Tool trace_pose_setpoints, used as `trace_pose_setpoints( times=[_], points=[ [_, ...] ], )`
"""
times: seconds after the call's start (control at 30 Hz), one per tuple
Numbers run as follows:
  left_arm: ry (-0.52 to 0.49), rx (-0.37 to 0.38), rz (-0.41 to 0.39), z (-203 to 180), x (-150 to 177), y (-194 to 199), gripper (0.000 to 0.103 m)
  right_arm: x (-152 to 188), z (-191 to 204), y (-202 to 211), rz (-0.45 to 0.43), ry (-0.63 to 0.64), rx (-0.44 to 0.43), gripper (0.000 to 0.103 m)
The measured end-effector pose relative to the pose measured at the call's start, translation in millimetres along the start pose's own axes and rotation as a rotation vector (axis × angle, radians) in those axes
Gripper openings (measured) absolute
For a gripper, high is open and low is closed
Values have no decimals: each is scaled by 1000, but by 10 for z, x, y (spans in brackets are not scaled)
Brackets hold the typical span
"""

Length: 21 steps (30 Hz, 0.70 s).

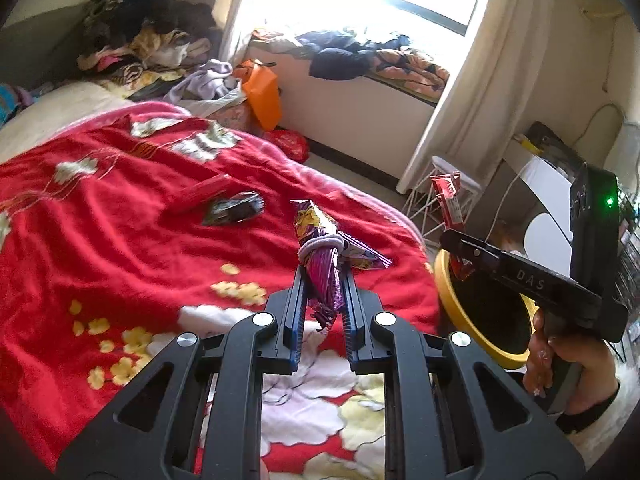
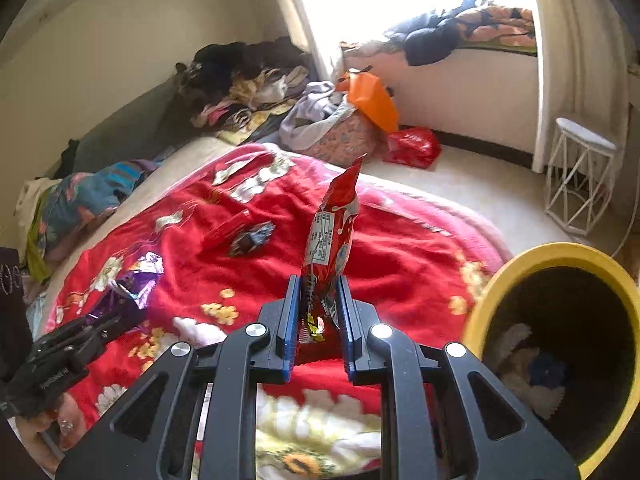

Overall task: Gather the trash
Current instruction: 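Carry the purple and red wrappers with both tools toward the yellow bin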

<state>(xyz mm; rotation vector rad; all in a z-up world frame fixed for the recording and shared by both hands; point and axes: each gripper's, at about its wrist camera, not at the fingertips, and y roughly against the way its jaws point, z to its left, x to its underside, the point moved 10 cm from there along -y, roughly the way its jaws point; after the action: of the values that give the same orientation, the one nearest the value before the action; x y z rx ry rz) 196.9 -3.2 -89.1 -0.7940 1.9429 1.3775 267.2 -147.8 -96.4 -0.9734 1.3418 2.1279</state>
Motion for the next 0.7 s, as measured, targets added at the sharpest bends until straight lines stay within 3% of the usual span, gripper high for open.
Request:
trace_pose_setpoints(
  times=[0.7],
  points=[
    [-147, 100, 33, -1027, -89, -417, 12, -31, -1141, 574, -75, -131, 179, 16]
  ],
)
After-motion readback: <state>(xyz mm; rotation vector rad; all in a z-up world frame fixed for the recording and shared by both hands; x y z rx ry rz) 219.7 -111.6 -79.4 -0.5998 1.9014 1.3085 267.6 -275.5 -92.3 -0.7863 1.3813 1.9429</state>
